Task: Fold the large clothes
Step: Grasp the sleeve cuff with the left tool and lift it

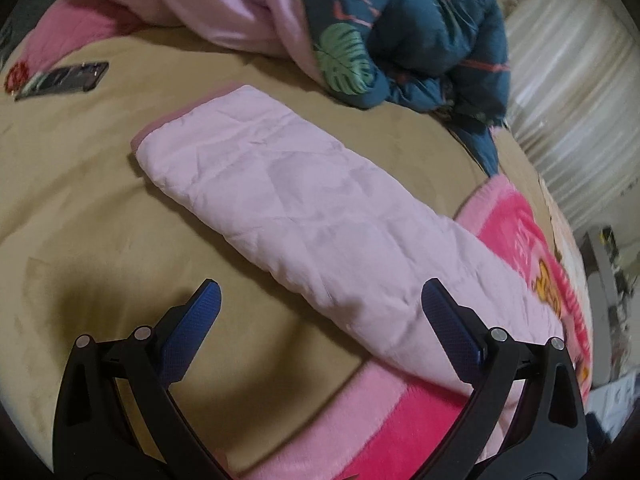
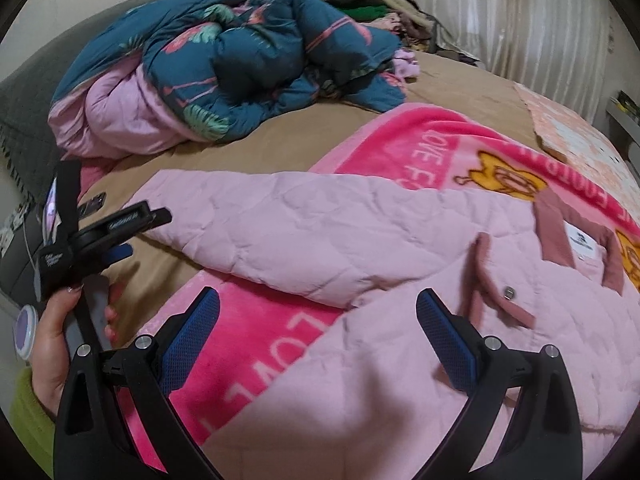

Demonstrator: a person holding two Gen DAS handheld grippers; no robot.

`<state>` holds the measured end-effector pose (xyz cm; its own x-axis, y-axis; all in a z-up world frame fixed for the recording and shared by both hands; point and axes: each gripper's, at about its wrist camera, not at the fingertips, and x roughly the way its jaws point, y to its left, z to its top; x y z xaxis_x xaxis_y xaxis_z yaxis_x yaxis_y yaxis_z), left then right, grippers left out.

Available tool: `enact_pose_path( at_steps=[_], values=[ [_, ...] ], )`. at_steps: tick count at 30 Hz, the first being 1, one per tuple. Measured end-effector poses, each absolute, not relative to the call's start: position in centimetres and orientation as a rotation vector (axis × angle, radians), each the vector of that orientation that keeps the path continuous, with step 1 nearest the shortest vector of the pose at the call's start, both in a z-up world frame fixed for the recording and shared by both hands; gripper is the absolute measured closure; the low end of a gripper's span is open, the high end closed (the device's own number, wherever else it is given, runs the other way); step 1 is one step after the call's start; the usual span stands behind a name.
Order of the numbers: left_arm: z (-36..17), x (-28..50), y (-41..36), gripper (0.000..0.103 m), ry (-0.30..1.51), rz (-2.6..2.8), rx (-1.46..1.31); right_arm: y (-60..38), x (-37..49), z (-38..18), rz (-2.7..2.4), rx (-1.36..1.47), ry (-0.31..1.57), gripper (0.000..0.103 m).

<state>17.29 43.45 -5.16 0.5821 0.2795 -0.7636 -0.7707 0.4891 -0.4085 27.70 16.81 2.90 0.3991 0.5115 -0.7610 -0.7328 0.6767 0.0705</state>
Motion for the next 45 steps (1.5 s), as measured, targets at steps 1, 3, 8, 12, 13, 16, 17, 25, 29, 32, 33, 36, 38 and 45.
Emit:
enact_pose_path(
  at_steps=[1,3,8,12,13,16,17,25,29,32,33,36,38,45],
  values=[
    [-5.6,17.1,44.1,0.009,0.673,0.712,-0.845,17.0,27.6,2.8,0.807,-0.298,0.846,0.005],
    [-6.2,16.8,45.0,0.009,0.653,0.721,-0.876,17.2,27.5,2.5,0.817,-0.297,0.85,0.005],
    [-8.9,15.6,48.5,0.009,0.625,0.74,-0.991,16.2,27.5,1.7,0.804,-0.297,0.868,0.005],
    [-9.3,14.5,50.2,0.011,0.536,0.719,-1.054,14.1,28.1,1.5,0.764,-0.258,0.875,0.005],
    [-9.2,14.5,50.3,0.028,0.525,0.714,-1.051,13.5,28.2,1.5,0.754,-0.244,0.878,0.005],
    [-9.6,14.9,50.4,0.071,0.519,0.706,-1.062,11.7,28.7,1.3,0.716,-0.204,0.887,0.005],
    [-9.5,14.9,50.2,0.08,0.514,0.703,-1.053,11.0,28.8,1.3,0.702,-0.192,0.891,0.005],
    [-2.7,14.9,47.2,0.093,0.39,0.615,-0.912,6.1,28.7,2.3,0.635,-0.091,0.891,0.005],
    [1.6,14.3,44.3,0.093,0.321,0.53,-0.84,2.7,28.1,3.2,0.608,-0.035,0.887,0.005],
    [4.4,13.9,41.9,0.093,0.271,0.487,-0.788,-0.6,27.8,3.7,0.566,0.02,0.892,0.005],
    [5.0,13.7,41.3,0.093,0.253,0.48,-0.787,-1.5,27.7,3.7,0.558,0.036,0.9,0.005],
    [6.9,13.5,39.0,0.093,0.213,0.448,-0.796,-4.4,27.7,4.4,0.519,0.074,0.916,0.005],
    [8.6,14.2,37.4,0.093,0.209,0.436,-0.751,-6.4,27.5,5.5,0.496,0.099,0.887,0.005],
    [14.4,14.9,32.7,0.093,0.21,0.375,-0.636,-10.3,26.5,7.8,0.457,0.096,0.811,0.005]
  ],
)
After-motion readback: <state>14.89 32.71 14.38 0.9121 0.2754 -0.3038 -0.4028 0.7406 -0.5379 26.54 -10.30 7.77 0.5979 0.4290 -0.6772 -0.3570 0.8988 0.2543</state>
